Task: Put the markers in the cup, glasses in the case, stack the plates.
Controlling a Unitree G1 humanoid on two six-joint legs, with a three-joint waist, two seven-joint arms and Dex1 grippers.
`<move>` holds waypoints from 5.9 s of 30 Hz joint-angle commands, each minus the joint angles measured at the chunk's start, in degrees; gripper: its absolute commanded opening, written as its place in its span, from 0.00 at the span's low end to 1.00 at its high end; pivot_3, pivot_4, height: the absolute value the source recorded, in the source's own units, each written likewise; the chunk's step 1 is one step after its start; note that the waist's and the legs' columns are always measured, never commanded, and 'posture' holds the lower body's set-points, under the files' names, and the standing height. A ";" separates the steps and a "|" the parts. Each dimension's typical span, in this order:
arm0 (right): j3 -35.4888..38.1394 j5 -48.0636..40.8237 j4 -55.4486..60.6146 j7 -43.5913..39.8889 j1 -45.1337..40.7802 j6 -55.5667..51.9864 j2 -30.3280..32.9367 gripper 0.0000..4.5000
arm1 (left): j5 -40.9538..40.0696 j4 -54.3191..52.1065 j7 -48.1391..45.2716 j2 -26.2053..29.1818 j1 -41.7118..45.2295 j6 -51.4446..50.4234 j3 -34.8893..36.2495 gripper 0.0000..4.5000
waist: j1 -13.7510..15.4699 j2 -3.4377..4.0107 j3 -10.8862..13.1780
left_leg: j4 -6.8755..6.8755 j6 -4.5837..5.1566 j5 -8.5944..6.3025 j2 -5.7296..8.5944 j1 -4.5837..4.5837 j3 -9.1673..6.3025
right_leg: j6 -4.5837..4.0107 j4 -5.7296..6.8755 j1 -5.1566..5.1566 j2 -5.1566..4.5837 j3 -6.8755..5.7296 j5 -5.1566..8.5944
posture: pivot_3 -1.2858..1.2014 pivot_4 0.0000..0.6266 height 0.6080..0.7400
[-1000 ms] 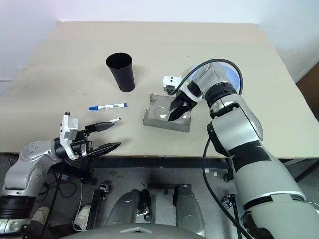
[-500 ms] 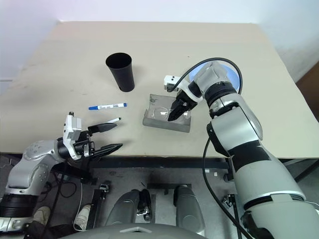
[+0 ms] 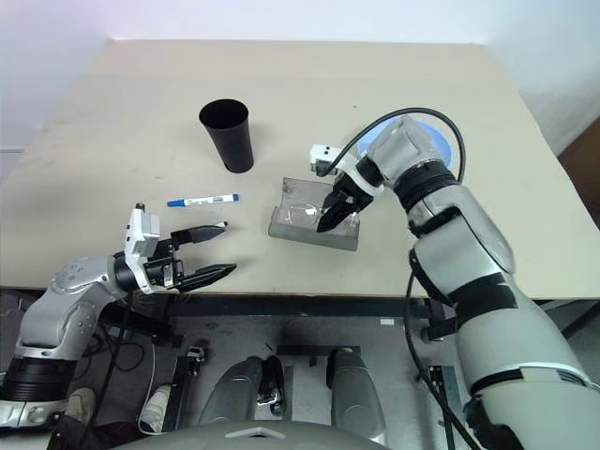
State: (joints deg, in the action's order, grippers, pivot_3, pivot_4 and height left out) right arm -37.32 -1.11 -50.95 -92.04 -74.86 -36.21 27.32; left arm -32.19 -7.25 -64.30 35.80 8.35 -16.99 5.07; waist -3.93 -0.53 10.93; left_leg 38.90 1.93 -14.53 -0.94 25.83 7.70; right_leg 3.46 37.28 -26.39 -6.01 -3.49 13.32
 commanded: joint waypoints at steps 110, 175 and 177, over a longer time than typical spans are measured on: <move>29.27 -17.70 49.42 18.75 28.09 -11.20 1.28 0.00 | -6.65 0.74 3.15 5.27 2.65 -7.86 11.85 1.00 | 0.51 -0.05 -0.03 | 0.06 0.04 0.04 -0.02 0.03 -0.04 | 0.00 -0.01 0.04 0.03 -0.06 -0.02 | 0.52 0.24 0.77; 31.80 -28.48 58.56 44.38 33.70 -21.75 5.47 0.00 | 34.91 36.09 -20.64 8.94 36.69 -0.45 -21.50 0.00 | 1.38 -0.10 -0.04 | 0.38 1.18 0.39 -0.04 0.50 0.01 | 0.57 -0.06 -0.10 0.13 -0.31 -0.43 | 0.52 0.24 0.77; 31.67 -28.34 58.07 44.41 33.40 -21.67 5.32 0.00 | 34.10 35.54 -21.25 9.25 36.91 -1.60 -20.67 0.00 | 1.41 -0.10 -0.04 | 0.38 1.18 0.39 -0.04 0.50 0.00 | 0.57 -0.06 -0.11 0.13 -0.31 -0.43 | 0.52 0.24 0.77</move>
State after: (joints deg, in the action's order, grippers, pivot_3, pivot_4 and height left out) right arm -5.97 -29.51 6.69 -47.59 -39.72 -58.78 32.64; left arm 2.08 28.88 -83.78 43.97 46.31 -17.27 -15.03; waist -2.52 -0.63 10.90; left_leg 39.28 3.11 -14.13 -0.99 26.33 7.71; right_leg 4.03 37.22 -26.50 -5.88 -3.79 12.89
